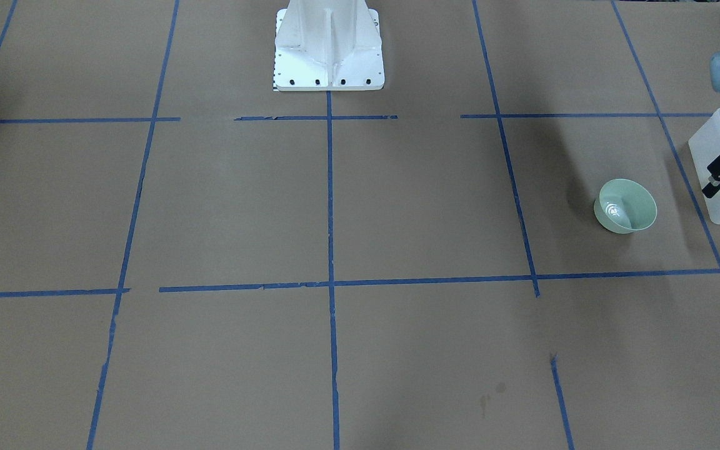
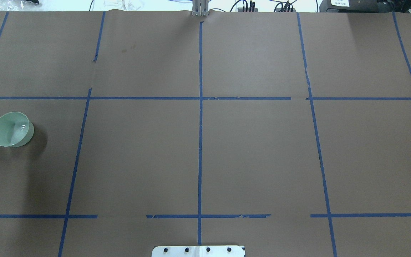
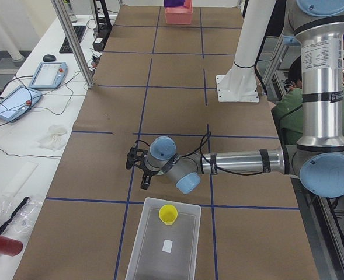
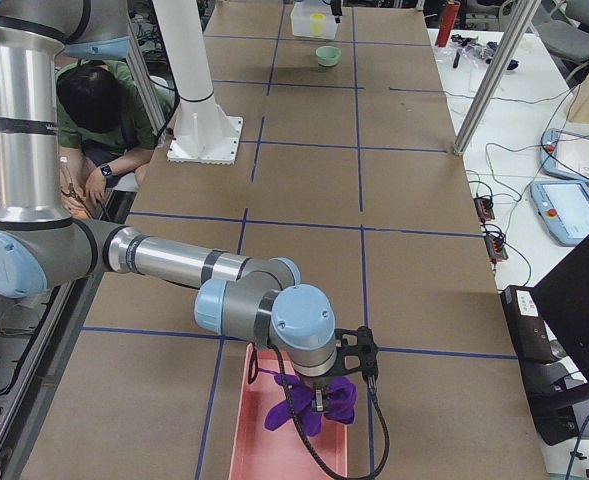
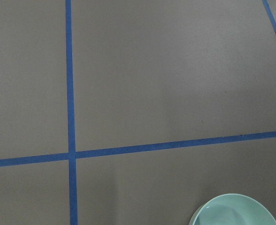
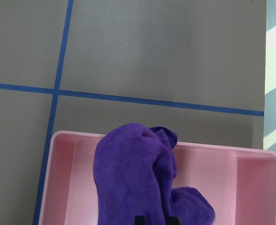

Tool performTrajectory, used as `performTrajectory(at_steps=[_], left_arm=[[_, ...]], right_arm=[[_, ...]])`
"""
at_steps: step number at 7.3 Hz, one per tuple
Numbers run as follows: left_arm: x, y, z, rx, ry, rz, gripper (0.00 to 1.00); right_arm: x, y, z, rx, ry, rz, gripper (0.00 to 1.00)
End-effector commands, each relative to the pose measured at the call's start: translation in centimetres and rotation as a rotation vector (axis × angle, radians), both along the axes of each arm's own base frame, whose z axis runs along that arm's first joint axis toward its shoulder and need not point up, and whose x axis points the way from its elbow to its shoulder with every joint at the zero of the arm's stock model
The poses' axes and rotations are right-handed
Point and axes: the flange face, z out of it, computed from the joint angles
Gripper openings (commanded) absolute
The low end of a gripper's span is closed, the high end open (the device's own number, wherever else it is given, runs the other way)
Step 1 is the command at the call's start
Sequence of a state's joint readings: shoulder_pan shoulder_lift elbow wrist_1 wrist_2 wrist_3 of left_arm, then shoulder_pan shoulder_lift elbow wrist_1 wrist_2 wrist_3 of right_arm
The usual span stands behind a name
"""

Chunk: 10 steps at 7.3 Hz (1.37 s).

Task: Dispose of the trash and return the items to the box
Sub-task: 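Lower the cloth into the pink bin while the left gripper reaches for the bowl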

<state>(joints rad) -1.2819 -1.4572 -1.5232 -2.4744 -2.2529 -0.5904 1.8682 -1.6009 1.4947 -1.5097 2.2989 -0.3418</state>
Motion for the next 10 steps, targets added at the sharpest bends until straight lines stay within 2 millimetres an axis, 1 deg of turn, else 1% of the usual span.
performTrajectory(at_steps=[1,2,4,5,6,7,8,9,10], left_arm=[[4.1,0.8,0.4,-0.037,0.014,0.019,1.00],[5.4,1.2,1.0,-0.055,0.023,0.034,1.00],[8.8,2.1,1.8,-0.069,-0.001,0.068,1.00],[10.2,2.6,2.8,-0.081,-0.016,0.093,0.99],[10.7,2.6,2.8,-0.083,-0.016,0.100,0.88],[10.8,2.5,3.0,-0.087,-0.018,0.102,0.67],[10.8,2.5,3.1,-0.089,-0.019,0.101,0.21],[10.9,2.4,3.1,-0.094,-0.018,0.098,0.00],[10.9,2.3,2.9,-0.116,-0.005,0.082,0.00]], right_arm=[[0.0,-0.3,0.3,0.017,-0.003,0.008,1.00],[0.1,-0.4,0.1,0.008,-0.005,0.020,1.00],[0.0,-0.8,-2.4,-0.015,-0.042,0.102,1.00],[-0.2,-0.8,-2.8,-0.027,-0.054,0.113,1.00],[-1.0,-1.3,-4.3,-0.039,-0.085,0.117,1.00],[-2.2,-1.8,-6.6,-0.071,-0.102,0.137,1.00],[-3.2,-1.9,-8.7,-0.083,-0.126,0.148,1.00],[-3.9,-2.1,-10.0,-0.089,-0.130,0.158,1.00],[-4.7,-2.3,-11.3,-0.075,-0.131,0.151,1.00]])
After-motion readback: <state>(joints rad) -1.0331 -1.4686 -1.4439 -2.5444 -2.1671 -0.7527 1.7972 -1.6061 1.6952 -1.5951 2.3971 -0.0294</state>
